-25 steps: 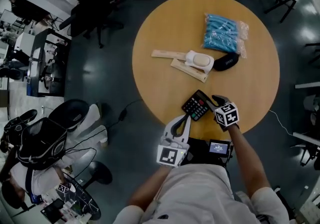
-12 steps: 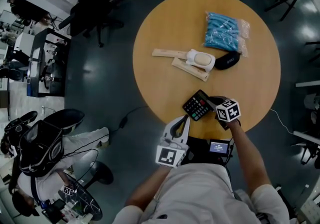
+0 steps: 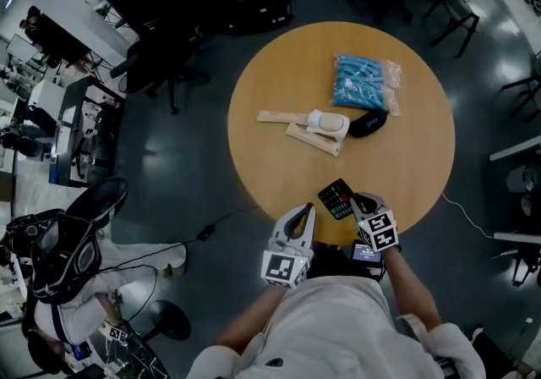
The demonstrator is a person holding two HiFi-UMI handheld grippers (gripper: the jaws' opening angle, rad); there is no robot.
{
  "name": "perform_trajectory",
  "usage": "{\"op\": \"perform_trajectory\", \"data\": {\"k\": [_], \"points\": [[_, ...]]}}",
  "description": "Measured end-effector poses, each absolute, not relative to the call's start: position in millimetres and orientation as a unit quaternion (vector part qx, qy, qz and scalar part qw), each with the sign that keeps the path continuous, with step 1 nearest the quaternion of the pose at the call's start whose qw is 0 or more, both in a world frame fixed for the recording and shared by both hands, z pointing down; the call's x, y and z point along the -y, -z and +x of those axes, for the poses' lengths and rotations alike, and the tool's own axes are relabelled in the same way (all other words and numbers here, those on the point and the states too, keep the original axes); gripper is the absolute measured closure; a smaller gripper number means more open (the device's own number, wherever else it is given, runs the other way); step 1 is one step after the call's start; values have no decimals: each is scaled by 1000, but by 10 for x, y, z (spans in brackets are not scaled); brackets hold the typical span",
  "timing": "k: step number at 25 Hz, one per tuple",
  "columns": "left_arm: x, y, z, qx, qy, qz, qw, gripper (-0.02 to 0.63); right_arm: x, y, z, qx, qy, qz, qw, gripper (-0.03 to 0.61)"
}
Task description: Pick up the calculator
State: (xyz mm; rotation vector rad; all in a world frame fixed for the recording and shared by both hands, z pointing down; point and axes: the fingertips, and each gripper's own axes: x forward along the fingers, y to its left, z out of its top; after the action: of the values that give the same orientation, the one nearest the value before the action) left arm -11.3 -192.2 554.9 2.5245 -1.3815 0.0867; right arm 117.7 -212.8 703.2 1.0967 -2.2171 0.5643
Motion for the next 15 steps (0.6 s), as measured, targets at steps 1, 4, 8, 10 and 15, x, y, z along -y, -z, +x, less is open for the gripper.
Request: {"op": "perform_trajectory", "data": {"k": [1, 4, 8, 10, 15], "points": [[1907, -5474, -122, 476, -28, 870, 126, 607, 2071, -6875, 1239, 832, -195, 430, 292, 531], [1816, -5256, -120, 476, -22, 873, 104, 607, 1853, -6254, 1432, 824, -147, 484, 257, 531], [1672, -5050, -74, 472, -9, 877, 91, 607, 1469, -5562, 1584, 813, -113, 537, 195, 531], [1591, -5015, -24, 468, -4, 879, 89, 607, 1331, -5419, 1583, 812, -107, 547, 173, 531], [1477, -4970, 101, 460, -3, 884, 86, 607, 1211, -5322, 1599, 816, -89, 544, 172, 531]]}}
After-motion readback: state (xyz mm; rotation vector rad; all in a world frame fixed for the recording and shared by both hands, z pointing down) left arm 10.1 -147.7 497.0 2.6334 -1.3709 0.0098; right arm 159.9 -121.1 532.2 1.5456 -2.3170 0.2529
